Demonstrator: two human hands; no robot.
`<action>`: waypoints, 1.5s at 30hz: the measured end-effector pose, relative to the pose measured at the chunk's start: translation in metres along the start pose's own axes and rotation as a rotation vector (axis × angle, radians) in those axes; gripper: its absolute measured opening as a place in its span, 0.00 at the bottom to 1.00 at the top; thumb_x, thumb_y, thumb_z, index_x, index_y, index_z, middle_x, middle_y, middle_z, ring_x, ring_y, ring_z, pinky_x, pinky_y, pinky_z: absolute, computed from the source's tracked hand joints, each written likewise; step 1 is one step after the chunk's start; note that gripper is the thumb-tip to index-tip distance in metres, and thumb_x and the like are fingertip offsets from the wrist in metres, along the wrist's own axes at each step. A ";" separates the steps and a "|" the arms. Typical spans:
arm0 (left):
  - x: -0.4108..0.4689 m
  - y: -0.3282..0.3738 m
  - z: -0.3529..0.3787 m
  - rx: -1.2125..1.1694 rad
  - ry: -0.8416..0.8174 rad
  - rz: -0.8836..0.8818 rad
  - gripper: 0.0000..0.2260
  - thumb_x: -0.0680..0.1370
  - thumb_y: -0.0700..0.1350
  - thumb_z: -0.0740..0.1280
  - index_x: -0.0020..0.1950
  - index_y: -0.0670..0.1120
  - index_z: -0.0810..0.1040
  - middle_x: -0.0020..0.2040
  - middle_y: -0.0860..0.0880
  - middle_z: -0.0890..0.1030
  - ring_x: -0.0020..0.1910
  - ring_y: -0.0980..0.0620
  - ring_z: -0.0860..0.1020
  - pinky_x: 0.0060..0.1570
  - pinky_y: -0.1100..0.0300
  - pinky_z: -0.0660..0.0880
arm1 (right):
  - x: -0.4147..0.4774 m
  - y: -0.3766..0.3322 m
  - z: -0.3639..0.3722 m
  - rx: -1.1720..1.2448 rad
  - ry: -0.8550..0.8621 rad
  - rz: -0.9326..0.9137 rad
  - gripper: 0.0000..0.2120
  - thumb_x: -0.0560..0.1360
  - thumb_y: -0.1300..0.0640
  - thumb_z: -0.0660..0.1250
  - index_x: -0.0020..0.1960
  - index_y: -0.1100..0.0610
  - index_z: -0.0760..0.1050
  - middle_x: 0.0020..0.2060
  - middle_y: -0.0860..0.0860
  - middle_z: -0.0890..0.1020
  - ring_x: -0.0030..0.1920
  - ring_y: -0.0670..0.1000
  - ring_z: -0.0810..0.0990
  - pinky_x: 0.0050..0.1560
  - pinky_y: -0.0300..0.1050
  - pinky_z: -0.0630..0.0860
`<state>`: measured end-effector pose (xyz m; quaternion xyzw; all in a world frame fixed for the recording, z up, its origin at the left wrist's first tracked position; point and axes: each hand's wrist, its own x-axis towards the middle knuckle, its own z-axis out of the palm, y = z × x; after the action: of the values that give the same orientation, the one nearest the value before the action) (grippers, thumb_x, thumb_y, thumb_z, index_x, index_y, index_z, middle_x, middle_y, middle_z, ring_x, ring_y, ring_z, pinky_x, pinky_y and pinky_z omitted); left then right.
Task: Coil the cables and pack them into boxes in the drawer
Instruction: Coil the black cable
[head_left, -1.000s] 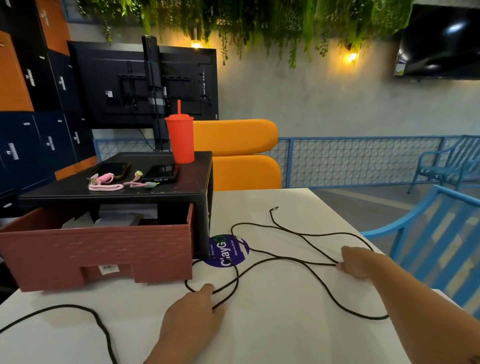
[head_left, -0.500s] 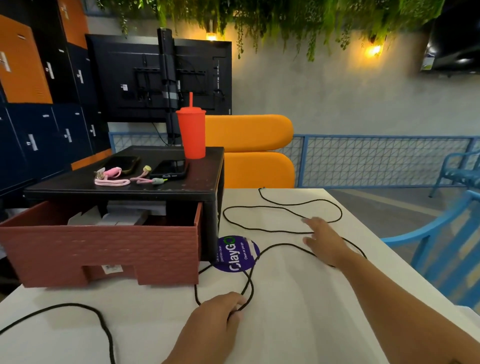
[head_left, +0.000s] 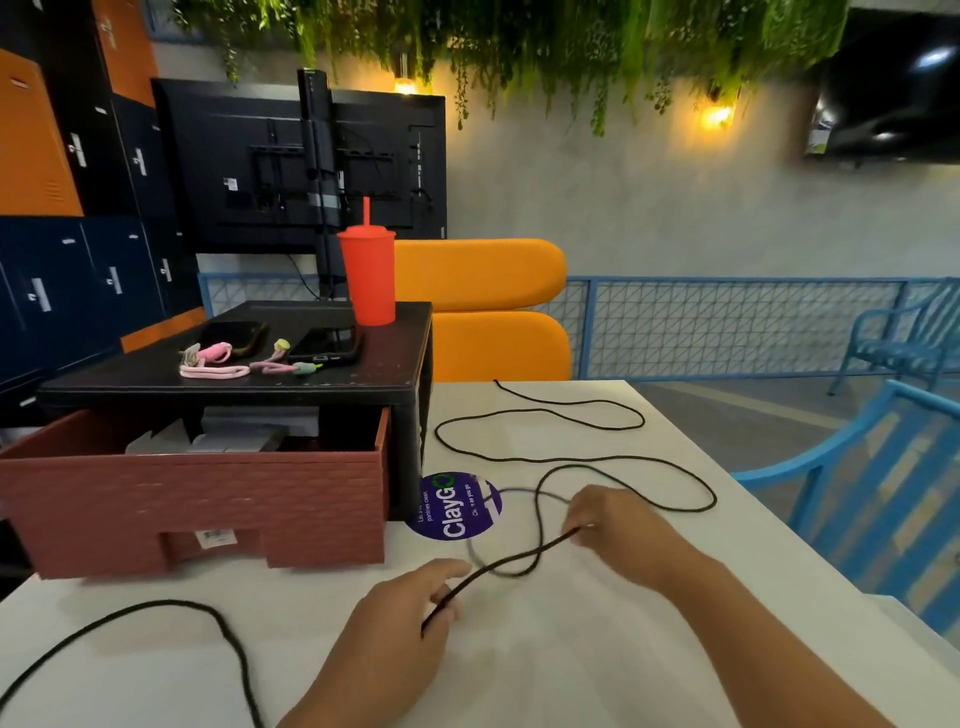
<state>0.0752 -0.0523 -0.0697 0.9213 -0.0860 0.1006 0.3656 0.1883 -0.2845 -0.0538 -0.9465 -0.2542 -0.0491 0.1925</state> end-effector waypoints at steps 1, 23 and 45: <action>0.000 0.000 -0.003 0.015 -0.021 -0.021 0.17 0.77 0.42 0.64 0.52 0.67 0.69 0.38 0.63 0.76 0.34 0.68 0.73 0.37 0.73 0.67 | -0.003 0.017 -0.002 -0.025 0.068 0.085 0.08 0.74 0.63 0.65 0.49 0.60 0.82 0.54 0.53 0.79 0.56 0.50 0.77 0.60 0.41 0.69; -0.010 0.027 0.006 -0.560 -0.451 -0.018 0.12 0.67 0.51 0.73 0.49 0.54 0.80 0.27 0.55 0.79 0.29 0.60 0.74 0.34 0.67 0.69 | -0.011 -0.071 0.074 0.288 0.185 -0.103 0.23 0.74 0.47 0.60 0.47 0.68 0.76 0.40 0.48 0.79 0.41 0.42 0.76 0.48 0.38 0.73; -0.002 -0.015 0.002 0.299 0.006 -0.218 0.20 0.77 0.49 0.59 0.69 0.56 0.63 0.61 0.55 0.73 0.61 0.54 0.72 0.58 0.63 0.69 | -0.061 0.038 -0.011 0.083 0.074 0.778 0.18 0.80 0.52 0.55 0.66 0.58 0.70 0.62 0.56 0.75 0.61 0.56 0.74 0.61 0.48 0.68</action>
<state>0.0769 -0.0431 -0.0813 0.9690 0.0311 0.0746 0.2336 0.1547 -0.3473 -0.0679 -0.9612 0.1288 0.0036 0.2439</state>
